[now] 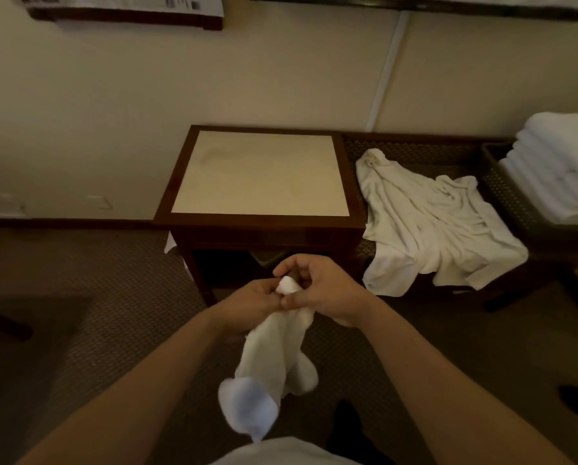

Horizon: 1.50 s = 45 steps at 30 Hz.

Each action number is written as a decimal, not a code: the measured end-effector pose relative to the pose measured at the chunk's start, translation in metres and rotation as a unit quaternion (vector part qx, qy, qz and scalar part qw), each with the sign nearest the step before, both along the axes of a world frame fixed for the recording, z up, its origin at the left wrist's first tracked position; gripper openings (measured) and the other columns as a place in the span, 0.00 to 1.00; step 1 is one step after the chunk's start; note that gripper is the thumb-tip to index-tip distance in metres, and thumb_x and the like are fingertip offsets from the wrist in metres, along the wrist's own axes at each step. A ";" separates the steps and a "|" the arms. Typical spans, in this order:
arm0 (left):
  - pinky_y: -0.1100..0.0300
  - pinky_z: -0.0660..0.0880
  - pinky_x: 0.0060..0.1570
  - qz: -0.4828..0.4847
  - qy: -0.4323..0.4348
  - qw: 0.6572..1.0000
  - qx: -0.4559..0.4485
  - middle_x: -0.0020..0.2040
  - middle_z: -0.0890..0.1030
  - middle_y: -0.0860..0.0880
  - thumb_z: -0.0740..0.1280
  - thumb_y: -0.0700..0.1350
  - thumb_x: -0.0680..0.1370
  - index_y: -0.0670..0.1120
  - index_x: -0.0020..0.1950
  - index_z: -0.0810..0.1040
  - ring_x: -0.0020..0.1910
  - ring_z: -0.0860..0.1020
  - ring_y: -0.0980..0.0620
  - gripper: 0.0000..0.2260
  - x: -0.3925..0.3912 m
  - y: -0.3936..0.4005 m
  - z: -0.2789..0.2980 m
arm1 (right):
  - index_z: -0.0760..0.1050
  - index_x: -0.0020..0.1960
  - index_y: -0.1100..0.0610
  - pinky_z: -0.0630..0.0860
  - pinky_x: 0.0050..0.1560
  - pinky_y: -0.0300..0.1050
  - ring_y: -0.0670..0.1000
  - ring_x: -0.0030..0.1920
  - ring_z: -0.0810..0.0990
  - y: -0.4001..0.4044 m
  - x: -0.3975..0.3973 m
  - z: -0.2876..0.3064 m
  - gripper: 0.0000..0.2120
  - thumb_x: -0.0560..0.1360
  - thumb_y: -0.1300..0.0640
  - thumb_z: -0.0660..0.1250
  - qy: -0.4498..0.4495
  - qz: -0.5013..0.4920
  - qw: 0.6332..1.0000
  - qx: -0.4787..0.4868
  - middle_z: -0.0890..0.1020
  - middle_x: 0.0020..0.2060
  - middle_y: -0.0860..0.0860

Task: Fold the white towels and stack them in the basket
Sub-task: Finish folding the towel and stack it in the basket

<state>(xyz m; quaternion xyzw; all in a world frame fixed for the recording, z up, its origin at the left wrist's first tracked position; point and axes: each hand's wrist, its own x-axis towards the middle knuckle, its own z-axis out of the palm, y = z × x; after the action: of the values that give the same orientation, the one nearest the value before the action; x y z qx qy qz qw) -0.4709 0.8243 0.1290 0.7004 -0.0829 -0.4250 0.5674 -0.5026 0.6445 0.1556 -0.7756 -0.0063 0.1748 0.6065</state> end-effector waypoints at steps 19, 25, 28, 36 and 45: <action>0.53 0.83 0.49 0.329 0.145 0.911 -0.201 0.52 0.83 0.37 0.60 0.34 0.83 0.40 0.62 0.79 0.47 0.86 0.45 0.11 -0.018 -0.027 -0.011 | 0.83 0.47 0.57 0.80 0.45 0.40 0.46 0.45 0.83 -0.011 -0.033 -0.035 0.12 0.77 0.70 0.65 -0.111 -0.197 0.974 -0.009 0.85 0.43 0.49; 0.60 0.81 0.50 0.209 -0.196 0.958 0.011 0.48 0.86 0.54 0.75 0.38 0.75 0.50 0.53 0.84 0.50 0.83 0.59 0.10 -0.025 -0.017 -0.025 | 0.85 0.52 0.59 0.80 0.46 0.40 0.48 0.48 0.85 -0.010 -0.044 -0.040 0.11 0.79 0.70 0.66 -0.036 -0.220 0.971 0.085 0.87 0.46 0.52; 0.65 0.76 0.37 0.298 -0.233 0.925 0.025 0.38 0.84 0.51 0.72 0.40 0.76 0.48 0.43 0.83 0.38 0.81 0.58 0.03 -0.033 -0.023 -0.026 | 0.83 0.57 0.55 0.81 0.52 0.42 0.48 0.53 0.85 -0.004 -0.051 -0.046 0.11 0.76 0.63 0.73 -0.023 -0.187 0.974 0.123 0.86 0.51 0.50; 0.44 0.84 0.45 0.326 -0.154 0.933 0.014 0.36 0.85 0.43 0.73 0.40 0.76 0.43 0.43 0.83 0.40 0.86 0.47 0.02 -0.029 -0.024 -0.029 | 0.84 0.49 0.49 0.78 0.44 0.35 0.42 0.44 0.83 -0.004 -0.049 -0.050 0.06 0.76 0.60 0.73 -0.123 -0.262 0.955 -0.063 0.84 0.40 0.45; 0.55 0.73 0.54 0.044 -0.417 0.887 0.191 0.59 0.77 0.54 0.67 0.57 0.77 0.55 0.51 0.86 0.57 0.74 0.55 0.11 -0.010 0.008 -0.052 | 0.85 0.49 0.48 0.81 0.46 0.40 0.43 0.45 0.83 -0.027 -0.036 -0.027 0.07 0.75 0.59 0.73 -0.099 -0.054 0.981 -0.157 0.85 0.43 0.44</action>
<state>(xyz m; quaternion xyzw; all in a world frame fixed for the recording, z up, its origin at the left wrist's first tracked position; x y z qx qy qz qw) -0.4813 0.8322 0.0770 0.9110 -0.1985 -0.0759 0.3535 -0.5382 0.6177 0.1289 -0.8737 0.0028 0.0634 0.4824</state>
